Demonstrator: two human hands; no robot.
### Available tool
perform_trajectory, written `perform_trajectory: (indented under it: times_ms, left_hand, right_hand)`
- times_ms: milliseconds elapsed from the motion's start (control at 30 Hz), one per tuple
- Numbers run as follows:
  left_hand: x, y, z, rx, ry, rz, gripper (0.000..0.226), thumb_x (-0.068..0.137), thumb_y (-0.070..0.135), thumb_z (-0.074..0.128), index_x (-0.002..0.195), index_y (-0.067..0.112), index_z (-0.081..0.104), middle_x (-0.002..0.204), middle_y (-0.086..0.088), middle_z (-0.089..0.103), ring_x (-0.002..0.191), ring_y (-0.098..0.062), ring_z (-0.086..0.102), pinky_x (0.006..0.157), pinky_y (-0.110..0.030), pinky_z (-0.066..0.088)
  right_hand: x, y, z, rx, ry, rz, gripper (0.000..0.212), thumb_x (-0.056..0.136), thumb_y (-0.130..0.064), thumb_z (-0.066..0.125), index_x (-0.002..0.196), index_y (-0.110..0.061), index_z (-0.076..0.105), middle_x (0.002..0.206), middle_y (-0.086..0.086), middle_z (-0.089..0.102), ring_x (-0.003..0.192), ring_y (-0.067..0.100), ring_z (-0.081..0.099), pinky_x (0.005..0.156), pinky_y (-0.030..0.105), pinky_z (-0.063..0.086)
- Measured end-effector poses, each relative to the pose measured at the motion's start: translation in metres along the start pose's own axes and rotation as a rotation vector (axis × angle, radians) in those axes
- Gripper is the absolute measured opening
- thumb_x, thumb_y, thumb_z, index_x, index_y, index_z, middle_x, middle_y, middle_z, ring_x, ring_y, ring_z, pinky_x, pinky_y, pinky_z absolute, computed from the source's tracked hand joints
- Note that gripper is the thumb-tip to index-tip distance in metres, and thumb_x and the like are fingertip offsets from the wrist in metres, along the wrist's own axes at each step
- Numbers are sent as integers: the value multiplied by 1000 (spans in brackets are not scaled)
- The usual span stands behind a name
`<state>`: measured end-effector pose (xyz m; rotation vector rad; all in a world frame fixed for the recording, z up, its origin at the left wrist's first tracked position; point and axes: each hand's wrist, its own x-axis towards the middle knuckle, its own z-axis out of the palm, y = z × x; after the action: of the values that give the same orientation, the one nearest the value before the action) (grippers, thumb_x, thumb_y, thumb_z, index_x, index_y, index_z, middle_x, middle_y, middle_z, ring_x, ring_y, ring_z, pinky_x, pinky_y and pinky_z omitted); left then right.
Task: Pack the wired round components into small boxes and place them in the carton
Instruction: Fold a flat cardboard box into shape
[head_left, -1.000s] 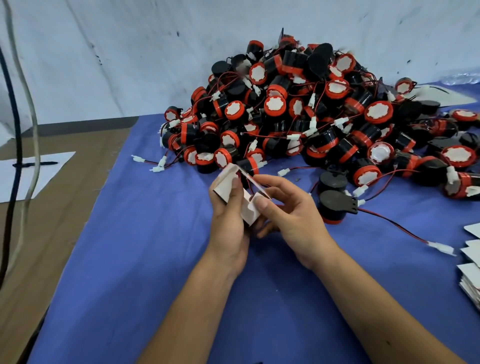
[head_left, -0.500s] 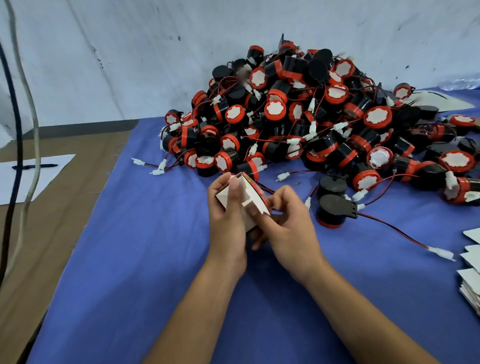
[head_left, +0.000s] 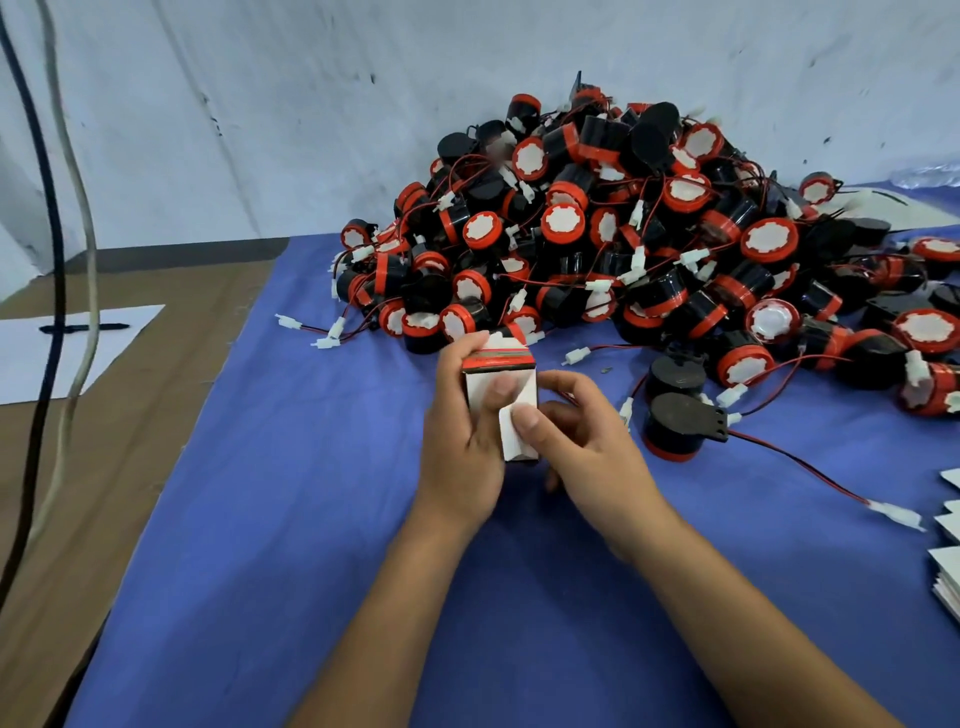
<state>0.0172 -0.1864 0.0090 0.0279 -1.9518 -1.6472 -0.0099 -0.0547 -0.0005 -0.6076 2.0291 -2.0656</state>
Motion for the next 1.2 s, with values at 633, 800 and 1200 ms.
perform_trajectory:
  times_ms: [633,800,1200]
  left_hand:
    - [-11,0,21,-139,-88,6,39,109,28,32,127,17,65,132,7,64,126,-11,60,99,-19,49]
    - [-7,2,18,-140,-5,-41,38,115,21,30,127,16,66,130,0,67,118,-6,64,96,-17,48]
    - [-8,1,10,-255,-68,-154,40,97,54,54,122,25,65,113,7,73,106,-14,70,84,-30,59]
  right_hand:
    - [5,4,-5,-110,145,-188,44,87,9,61,120,-20,64,104,-5,75,97,18,72,85,43,60]
    - [8,5,-13,23,9,-122,36,87,-7,76,118,-21,67,112,0,75,108,19,71,94,39,58]
    - [4,-4,-19,-422,-61,-325,29,86,-9,75,108,-20,60,99,-5,70,93,21,66,81,41,54]
